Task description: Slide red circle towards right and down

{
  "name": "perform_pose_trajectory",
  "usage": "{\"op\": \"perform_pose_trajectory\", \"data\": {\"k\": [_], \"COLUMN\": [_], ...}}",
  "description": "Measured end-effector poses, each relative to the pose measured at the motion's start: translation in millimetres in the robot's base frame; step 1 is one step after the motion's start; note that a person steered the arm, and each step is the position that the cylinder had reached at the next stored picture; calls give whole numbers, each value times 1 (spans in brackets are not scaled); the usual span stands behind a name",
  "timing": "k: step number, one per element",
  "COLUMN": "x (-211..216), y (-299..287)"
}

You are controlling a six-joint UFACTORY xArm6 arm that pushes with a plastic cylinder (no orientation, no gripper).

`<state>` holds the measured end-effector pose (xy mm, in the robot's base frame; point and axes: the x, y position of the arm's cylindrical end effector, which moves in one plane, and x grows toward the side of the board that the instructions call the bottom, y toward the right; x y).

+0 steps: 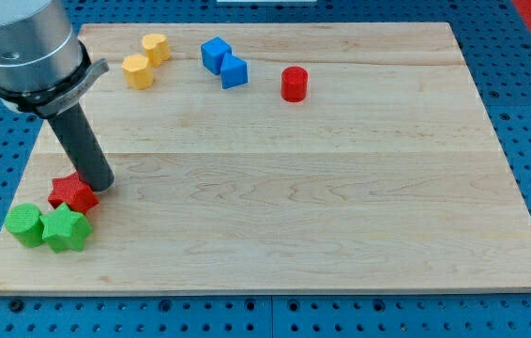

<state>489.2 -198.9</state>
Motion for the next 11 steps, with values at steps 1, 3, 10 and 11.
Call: {"op": "perform_pose_trajectory", "data": {"k": [1, 3, 10, 11], "x": [1, -47, -152, -143], "y": [0, 0, 263, 279]}}
